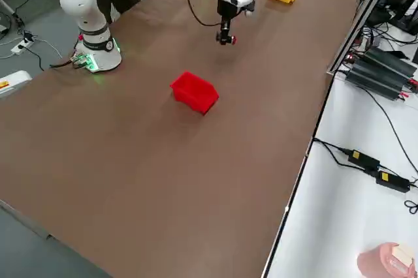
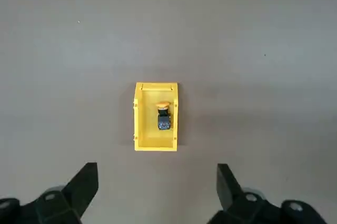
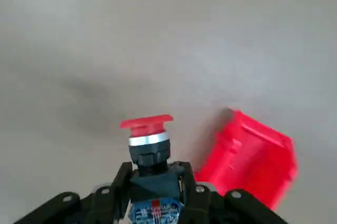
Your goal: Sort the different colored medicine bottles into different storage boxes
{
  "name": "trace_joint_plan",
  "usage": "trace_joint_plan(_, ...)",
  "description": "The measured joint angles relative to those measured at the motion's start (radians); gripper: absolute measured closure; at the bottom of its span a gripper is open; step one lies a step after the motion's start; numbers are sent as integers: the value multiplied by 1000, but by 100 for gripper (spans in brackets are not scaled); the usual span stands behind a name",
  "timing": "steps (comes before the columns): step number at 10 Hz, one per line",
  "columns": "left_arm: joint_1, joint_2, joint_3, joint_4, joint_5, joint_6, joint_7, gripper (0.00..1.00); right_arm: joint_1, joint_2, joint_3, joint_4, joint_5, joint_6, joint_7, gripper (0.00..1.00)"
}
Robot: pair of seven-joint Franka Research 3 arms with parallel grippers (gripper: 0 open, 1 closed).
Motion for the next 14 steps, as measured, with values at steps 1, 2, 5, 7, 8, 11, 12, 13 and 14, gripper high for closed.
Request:
trace_joint_plan(1,0,0,2,0,0,0,0,0,-64,-4,0,-30,-7,0,-3,58)
trace_joint_plan(2,1,0,3,0,0,-2,9,0,-124,-1,1,-53,-8,7,-3,58)
trace_joint_plan(5,0,0,3,0,0,-6,32,0,-263,10,2,-92,-9,41,-6,58)
trace_joint_plan(7,-1,0,1,1,0,-6,46,0,-276,39,5,-148,-9,130,-5,58)
trace_joint_plan(8,-1,0,1,1,0,-6,55,0,-276,58,9,-173,-8,167,-3,58)
trace_joint_plan(11,-1,-1,1,1,0,-6,64,0,-276,71,13,-192,-7,181,1,58)
trace_joint_plan(12,-1,-2,2,2,0,-6,64,0,-276,71,14,-192,-7,181,3,58)
trace_joint_plan(13,-1,-3,2,2,0,-6,64,0,-276,71,15,-192,-7,181,4,57)
trace_joint_plan(14,-1,-3,3,2,0,-6,64,0,-276,71,15,-192,-7,181,5,45)
